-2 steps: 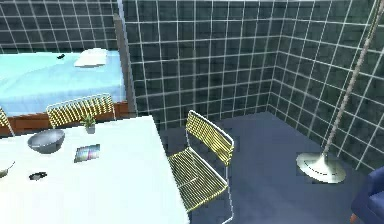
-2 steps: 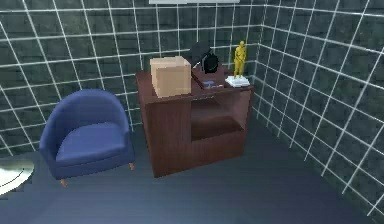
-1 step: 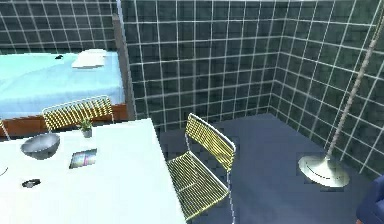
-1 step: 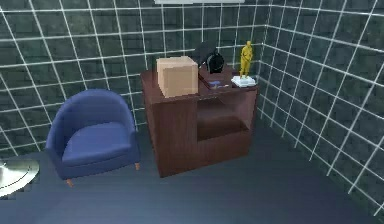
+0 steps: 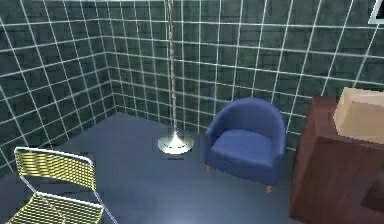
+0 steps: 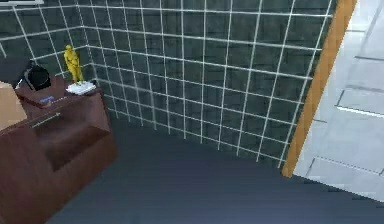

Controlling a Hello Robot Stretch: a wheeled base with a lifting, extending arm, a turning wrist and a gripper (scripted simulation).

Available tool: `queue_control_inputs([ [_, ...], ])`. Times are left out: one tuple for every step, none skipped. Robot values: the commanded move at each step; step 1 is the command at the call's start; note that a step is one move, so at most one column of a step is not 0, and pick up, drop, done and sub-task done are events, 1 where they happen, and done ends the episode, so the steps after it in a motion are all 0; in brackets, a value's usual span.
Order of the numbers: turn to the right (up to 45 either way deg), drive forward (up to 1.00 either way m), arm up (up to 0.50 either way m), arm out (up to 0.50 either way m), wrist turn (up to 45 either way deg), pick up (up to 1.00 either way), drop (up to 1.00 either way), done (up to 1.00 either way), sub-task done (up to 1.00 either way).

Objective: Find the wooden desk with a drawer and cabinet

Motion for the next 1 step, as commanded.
queue_control_inputs([
  [45.0, 0.0, 0.0, 0.0, 0.0, 0.0, 0.0, 0.0, 0.0],
])
